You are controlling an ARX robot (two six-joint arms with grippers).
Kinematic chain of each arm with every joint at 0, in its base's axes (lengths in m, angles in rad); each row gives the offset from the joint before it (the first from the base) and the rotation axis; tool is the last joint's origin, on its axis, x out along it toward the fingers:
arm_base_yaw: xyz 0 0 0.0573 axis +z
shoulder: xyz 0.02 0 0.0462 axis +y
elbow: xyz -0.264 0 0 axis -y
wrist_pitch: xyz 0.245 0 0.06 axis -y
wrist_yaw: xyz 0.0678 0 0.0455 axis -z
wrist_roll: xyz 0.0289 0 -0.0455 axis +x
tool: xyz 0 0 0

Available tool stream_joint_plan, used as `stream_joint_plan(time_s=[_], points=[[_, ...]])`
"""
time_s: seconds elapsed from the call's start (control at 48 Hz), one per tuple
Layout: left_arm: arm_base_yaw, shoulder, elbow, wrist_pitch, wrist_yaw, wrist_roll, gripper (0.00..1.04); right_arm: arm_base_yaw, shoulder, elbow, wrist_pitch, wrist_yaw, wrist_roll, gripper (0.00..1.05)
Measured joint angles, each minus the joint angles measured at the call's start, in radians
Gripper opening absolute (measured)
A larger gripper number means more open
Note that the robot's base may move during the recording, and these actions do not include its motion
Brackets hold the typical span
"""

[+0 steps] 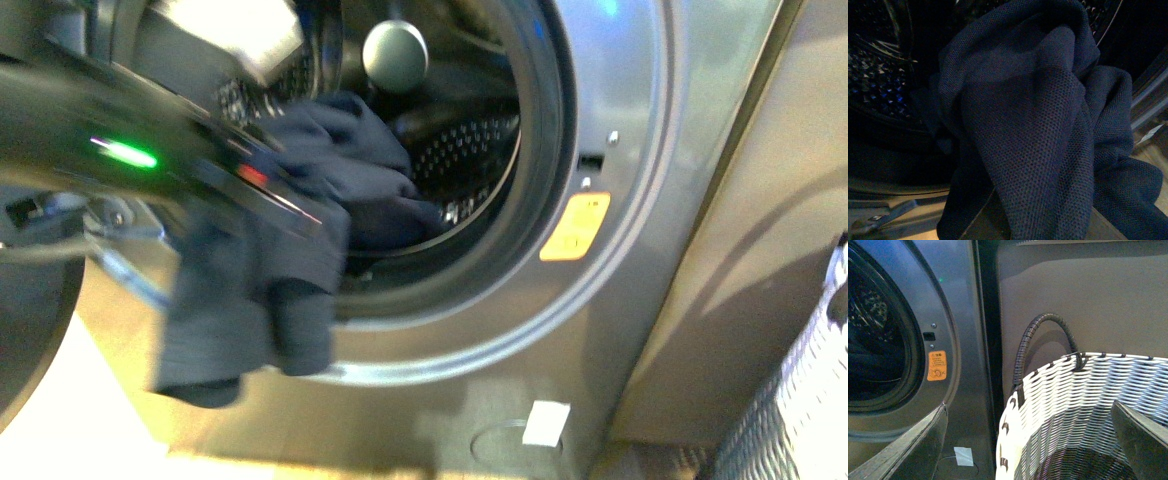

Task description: Collect clothes from washing machine

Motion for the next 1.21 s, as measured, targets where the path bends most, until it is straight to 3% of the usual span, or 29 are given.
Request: stream_joint_plan(time_s=[0.312,0.708,1.207], points=[[0.000,-0.254,-0.018,-0.090,0.072,0.009,0.11,0.000,0.000,0.000,0.000,0.000,0.000,0.97],[-0.056,-0.337,0.285,-0.202,0.112,-0.104,0.11,0.000,0.000,0.000,0.000,0.000,0.000,0.97],[-0.266,-0.240,0.611,-0.236,0.044,-0.198,0.11,0.000,0.000,0.000,0.000,0.000,0.000,0.97]])
